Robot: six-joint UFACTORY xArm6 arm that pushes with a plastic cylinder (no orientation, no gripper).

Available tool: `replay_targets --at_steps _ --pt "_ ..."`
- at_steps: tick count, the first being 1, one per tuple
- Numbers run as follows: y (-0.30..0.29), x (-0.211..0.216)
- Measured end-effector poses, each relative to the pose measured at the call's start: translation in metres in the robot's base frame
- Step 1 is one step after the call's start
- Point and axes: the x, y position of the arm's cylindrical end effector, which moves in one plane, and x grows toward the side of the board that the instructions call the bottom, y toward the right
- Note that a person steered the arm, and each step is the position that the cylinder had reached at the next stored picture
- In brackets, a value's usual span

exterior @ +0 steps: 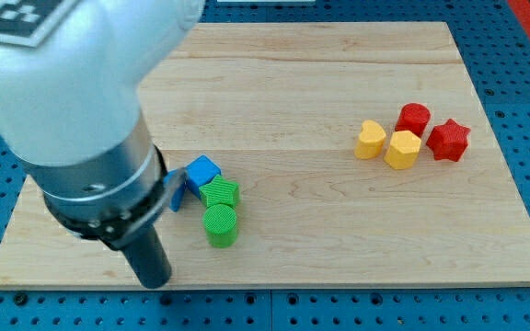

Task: Separate blue cube from green star

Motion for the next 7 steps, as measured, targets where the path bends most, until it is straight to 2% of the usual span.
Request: replay_targets --at_steps 3,5,7 --pt "-0.017 -0.062" --pt "0.013 -0.093" --pt "0.086 -0.104"
